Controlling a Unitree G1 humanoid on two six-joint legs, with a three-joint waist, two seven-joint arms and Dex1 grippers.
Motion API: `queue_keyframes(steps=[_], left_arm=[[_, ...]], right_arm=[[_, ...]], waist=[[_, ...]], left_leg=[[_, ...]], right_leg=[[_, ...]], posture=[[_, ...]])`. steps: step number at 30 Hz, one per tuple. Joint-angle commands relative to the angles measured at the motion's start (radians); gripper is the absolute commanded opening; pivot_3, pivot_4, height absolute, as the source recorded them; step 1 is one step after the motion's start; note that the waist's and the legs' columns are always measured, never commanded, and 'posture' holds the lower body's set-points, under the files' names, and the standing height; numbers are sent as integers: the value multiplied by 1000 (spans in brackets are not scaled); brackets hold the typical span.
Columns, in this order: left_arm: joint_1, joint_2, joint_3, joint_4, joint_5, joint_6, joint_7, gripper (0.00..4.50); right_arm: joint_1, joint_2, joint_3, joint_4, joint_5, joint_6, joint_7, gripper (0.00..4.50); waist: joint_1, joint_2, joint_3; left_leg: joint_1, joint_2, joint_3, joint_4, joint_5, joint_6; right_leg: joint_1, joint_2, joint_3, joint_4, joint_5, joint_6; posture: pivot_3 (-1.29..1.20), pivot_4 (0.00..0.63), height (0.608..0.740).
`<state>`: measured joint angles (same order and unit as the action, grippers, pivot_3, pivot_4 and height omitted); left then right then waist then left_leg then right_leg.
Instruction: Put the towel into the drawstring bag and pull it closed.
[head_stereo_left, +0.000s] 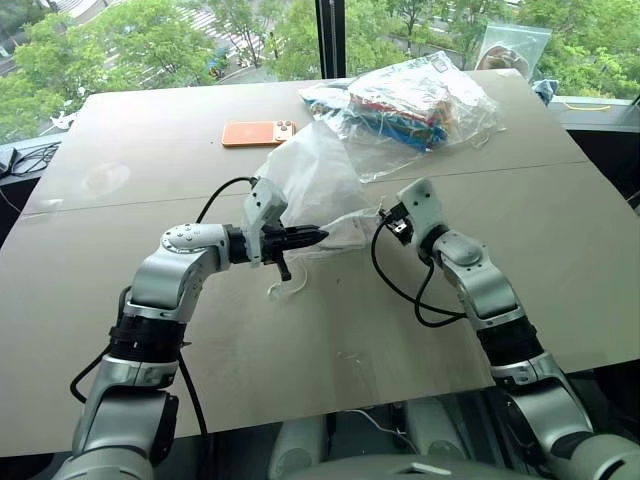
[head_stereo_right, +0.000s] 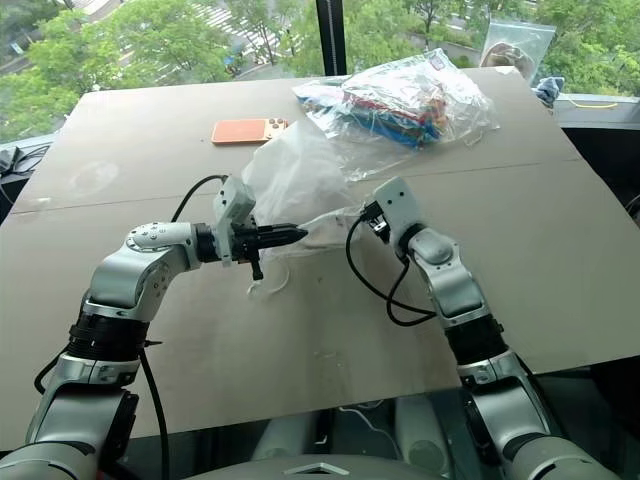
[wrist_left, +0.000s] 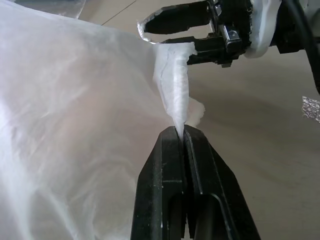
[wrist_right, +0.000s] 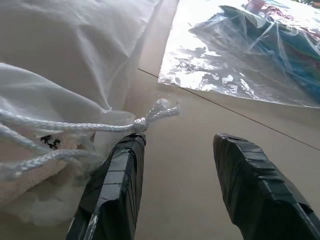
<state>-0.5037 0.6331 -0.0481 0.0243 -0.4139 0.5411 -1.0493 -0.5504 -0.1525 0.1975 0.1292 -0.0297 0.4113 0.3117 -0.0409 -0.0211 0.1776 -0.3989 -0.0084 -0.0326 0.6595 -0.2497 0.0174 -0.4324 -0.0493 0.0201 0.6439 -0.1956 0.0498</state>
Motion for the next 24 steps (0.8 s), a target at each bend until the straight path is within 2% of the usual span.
queue_keyframes(steps=[1,7,12,13,16,24], left_arm=[[13,3,21,-25,-5,-20,3,0],[26,2,26,-22,-6,-25,9,0],[26,-4,26,-17,-8,-27,12,0],[23,-8,25,-13,-8,-28,12,0],[14,-13,20,4,-4,-36,6,0],[4,2,15,38,10,-63,-26,0]], right_arm=[[-40,48,-81,8,23,-29,-89,2357],[-31,132,-221,-25,72,-15,-234,2357],[13,129,-218,-79,54,2,-257,2357],[28,112,-194,-91,38,-4,-241,2357],[96,4,-66,-156,24,-39,-44,2357],[118,-97,-11,-175,74,-54,149,2357]], waist=[[-2,0,0],[0,0,0],[0,0,0],[0,0,0],[0,0,0],[-1,0,0]], left_leg=[[0,0,0,0,0,0],[0,1,0,0,0,0],[0,0,0,0,0,0],[0,0,0,0,0,0],[0,0,0,0,0,0],[1,0,0,0,0,0]], right_leg=[[0,0,0,0,0,0],[0,0,0,0,0,0],[0,0,0,0,0,0],[0,0,0,0,0,0],[0,0,0,0,0,0],[1,0,0,0,0,0]], posture=[[0,150,740],[0,150,740],[0,150,740],[0,150,740],[0,150,740],[0,150,740]])
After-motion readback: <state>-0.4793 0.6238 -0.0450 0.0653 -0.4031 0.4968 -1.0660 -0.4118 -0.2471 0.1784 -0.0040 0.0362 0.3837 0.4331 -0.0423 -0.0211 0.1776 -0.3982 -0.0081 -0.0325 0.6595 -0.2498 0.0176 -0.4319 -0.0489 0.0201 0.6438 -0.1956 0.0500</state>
